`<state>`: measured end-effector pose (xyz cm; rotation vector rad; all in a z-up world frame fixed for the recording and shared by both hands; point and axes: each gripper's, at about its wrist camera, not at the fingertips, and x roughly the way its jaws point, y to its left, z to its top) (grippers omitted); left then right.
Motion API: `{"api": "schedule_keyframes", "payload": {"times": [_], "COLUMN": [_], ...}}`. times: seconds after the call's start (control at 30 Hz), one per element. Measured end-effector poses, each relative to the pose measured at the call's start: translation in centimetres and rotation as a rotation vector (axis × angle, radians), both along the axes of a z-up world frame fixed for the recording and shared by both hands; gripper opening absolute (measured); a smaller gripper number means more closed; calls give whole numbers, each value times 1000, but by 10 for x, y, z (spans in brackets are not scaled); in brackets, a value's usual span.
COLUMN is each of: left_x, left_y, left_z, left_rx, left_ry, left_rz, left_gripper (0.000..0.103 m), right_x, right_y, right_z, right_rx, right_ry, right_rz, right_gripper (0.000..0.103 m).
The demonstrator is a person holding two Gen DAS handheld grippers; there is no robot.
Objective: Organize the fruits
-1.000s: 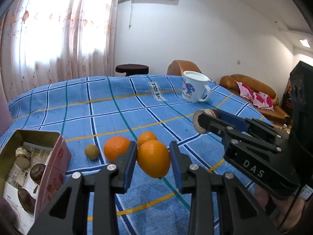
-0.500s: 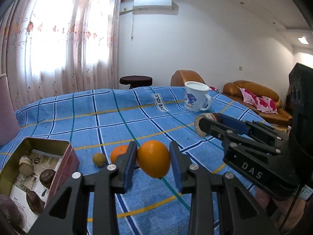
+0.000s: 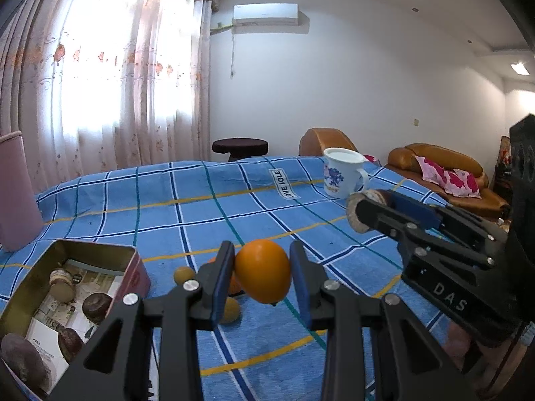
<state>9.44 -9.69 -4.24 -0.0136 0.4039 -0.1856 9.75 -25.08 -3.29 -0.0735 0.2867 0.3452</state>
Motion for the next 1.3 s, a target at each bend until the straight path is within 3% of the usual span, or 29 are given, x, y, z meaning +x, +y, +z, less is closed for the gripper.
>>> {"api": "schedule_keyframes", "payload": {"times": [0.6,1.3], "left_x": [-2,-12], "left_y": [37,140], "left_z": [4,12], "left_rx": [-28,-66], "left_ry": [-3,43], "left_rz": [56,223], "left_gripper": [36,36], "right_x": [5,23], "right_y": [30,150], "right_z": [-3,7], "right_rx": [-44,-60], "right_ry": [17,110], "right_rz": [56,340], "right_gripper": [34,34]}}
